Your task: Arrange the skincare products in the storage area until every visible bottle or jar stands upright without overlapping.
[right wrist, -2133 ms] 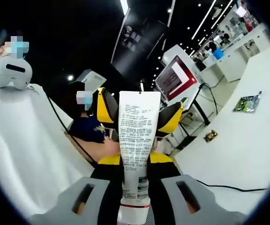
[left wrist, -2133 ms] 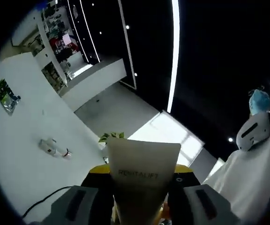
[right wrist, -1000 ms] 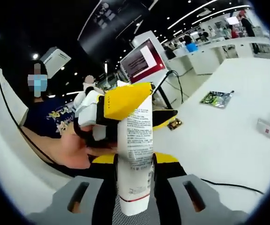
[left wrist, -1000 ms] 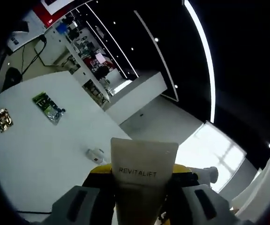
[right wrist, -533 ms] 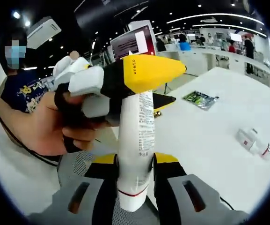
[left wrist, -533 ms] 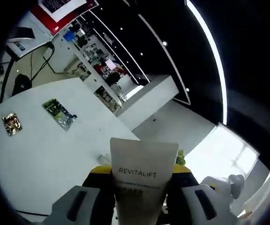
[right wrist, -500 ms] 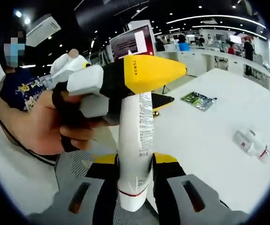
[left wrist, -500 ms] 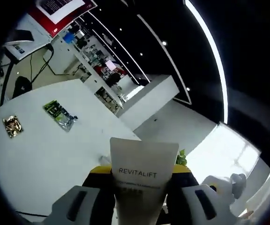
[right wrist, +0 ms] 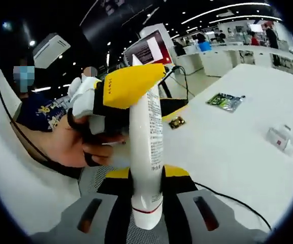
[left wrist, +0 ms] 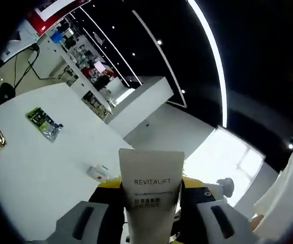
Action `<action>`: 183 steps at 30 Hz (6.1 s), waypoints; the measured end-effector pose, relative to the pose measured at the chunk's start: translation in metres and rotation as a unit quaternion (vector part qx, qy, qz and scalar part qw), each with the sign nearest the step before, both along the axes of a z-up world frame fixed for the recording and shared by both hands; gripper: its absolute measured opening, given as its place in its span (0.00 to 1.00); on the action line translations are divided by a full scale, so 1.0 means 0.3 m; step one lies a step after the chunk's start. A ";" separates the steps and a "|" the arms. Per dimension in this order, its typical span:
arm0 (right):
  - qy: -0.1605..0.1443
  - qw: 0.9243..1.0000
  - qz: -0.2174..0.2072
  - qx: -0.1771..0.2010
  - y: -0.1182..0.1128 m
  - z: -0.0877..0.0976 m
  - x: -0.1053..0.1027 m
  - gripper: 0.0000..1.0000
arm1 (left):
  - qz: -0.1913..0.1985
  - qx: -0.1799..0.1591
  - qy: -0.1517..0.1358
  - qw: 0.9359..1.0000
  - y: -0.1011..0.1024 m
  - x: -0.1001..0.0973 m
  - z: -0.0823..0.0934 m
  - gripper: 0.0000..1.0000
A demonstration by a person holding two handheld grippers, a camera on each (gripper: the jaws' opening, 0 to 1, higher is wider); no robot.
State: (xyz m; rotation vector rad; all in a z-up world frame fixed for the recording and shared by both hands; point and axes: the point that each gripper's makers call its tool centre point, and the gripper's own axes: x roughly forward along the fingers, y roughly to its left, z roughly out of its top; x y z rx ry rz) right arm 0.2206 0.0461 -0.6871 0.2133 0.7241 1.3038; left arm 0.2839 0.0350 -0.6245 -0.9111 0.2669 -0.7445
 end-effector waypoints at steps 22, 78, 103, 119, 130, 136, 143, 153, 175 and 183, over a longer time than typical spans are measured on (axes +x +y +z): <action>0.169 0.966 0.113 0.161 0.010 0.164 -0.132 0.22 | -0.143 -0.088 -0.005 0.986 -0.095 -0.139 0.067 0.26; -0.010 0.985 -0.169 -0.037 -0.056 0.091 0.261 0.48 | -0.146 0.154 -0.030 0.977 -0.142 0.000 -0.219 0.16; -0.030 0.961 -0.239 -0.133 -0.006 0.021 0.419 0.37 | -0.093 0.284 -0.038 0.953 -0.141 0.169 -0.271 0.17; -0.048 0.967 -0.232 -0.091 -0.033 0.094 0.434 0.36 | -0.099 0.284 -0.037 0.953 -0.111 0.181 -0.242 0.23; -0.052 0.969 -0.227 -0.083 -0.036 0.080 0.421 0.36 | -0.100 0.298 -0.022 0.949 -0.079 0.141 -0.294 0.29; -0.064 0.970 -0.224 -0.075 -0.043 0.092 0.416 0.36 | -0.099 0.308 -0.017 0.946 -0.051 0.121 -0.306 0.30; -0.081 0.968 -0.230 -0.057 -0.063 0.135 0.393 0.36 | -0.109 0.327 -0.035 0.938 -0.060 0.096 -0.281 0.34; -0.090 0.966 -0.238 -0.044 -0.101 0.151 0.321 0.36 | -0.115 0.338 -0.048 0.933 -0.083 0.033 -0.267 0.37; -0.087 0.969 -0.226 -0.041 -0.088 0.115 0.308 0.36 | -0.175 0.476 -0.045 0.861 0.053 -0.095 -0.447 0.40; -0.090 0.970 -0.218 -0.051 -0.075 0.117 0.330 0.36 | -0.182 0.519 -0.041 0.834 0.086 -0.136 -0.512 0.44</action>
